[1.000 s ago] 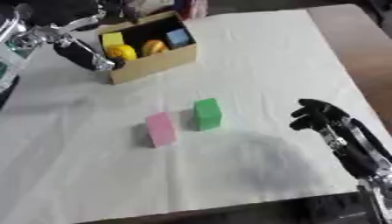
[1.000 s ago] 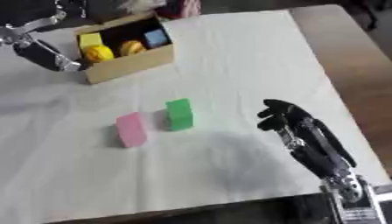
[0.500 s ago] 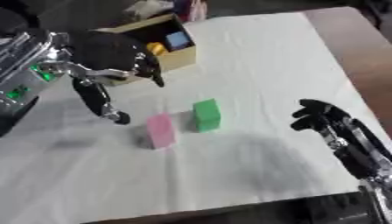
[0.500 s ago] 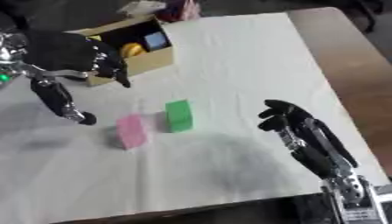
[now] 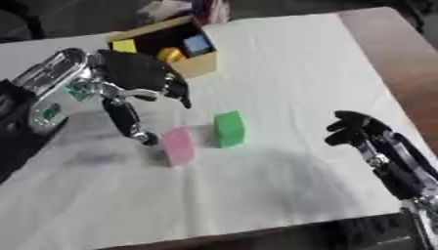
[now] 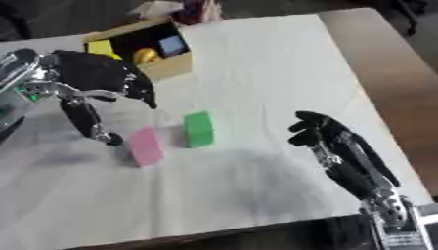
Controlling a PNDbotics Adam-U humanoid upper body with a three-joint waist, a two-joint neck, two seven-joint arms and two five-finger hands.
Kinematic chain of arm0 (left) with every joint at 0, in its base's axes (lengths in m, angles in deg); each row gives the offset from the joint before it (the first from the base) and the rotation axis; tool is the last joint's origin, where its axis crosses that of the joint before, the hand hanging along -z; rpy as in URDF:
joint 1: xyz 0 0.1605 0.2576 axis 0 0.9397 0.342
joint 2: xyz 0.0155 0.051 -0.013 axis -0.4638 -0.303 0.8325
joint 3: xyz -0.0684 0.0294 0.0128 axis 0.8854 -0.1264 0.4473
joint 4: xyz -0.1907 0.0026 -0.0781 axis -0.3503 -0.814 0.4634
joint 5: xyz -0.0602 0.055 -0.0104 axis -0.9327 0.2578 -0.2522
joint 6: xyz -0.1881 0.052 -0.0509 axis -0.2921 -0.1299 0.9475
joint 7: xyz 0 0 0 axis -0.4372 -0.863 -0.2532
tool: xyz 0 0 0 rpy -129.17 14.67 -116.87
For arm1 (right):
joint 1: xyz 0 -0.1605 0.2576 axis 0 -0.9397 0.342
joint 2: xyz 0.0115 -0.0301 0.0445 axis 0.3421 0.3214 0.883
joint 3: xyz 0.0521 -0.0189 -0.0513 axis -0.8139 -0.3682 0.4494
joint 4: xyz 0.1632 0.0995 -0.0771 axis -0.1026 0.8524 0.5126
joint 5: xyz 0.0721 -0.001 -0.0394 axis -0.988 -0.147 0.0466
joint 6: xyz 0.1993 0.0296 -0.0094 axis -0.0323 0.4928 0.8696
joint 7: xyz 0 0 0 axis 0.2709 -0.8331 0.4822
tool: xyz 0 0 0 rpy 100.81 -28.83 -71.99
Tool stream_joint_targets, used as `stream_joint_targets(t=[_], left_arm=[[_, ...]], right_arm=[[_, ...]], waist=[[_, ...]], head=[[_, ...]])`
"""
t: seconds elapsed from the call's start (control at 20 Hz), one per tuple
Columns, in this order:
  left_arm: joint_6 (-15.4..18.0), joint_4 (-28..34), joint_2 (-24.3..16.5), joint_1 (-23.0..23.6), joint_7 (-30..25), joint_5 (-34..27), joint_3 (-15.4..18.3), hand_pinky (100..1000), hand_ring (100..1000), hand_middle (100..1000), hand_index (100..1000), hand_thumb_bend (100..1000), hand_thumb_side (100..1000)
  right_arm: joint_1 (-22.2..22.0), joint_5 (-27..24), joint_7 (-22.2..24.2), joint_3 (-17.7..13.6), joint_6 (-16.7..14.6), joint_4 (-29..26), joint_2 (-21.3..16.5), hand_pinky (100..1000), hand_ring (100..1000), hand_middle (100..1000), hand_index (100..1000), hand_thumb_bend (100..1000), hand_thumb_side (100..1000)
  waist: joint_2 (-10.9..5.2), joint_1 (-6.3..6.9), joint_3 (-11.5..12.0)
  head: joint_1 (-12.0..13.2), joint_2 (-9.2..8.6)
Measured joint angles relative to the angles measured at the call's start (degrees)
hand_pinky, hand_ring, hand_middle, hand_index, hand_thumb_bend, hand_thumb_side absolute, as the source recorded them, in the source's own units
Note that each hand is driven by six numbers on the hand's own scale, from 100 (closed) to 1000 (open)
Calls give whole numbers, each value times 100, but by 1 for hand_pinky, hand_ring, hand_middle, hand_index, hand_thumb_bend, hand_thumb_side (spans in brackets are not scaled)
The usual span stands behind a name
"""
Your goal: Pick up objects on the table and place them in the box.
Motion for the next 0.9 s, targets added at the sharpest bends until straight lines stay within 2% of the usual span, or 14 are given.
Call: stream_joint_targets(t=[0.45,0.9], left_arm=[[-66,-70,7,79,-66,-162,-103,889,880,764,841,471,330],[-60,-225,206,101,-60,-172,-211,893,878,768,836,439,320]], right_arm=[[0,0,1,2,1,0,0,695,656,676,863,100,695],[2,0,3,30,1,0,0,695,656,676,863,100,696]], waist=[[0,3,14],[0,-2,-10]], head=[[-1,0],[1,0]])
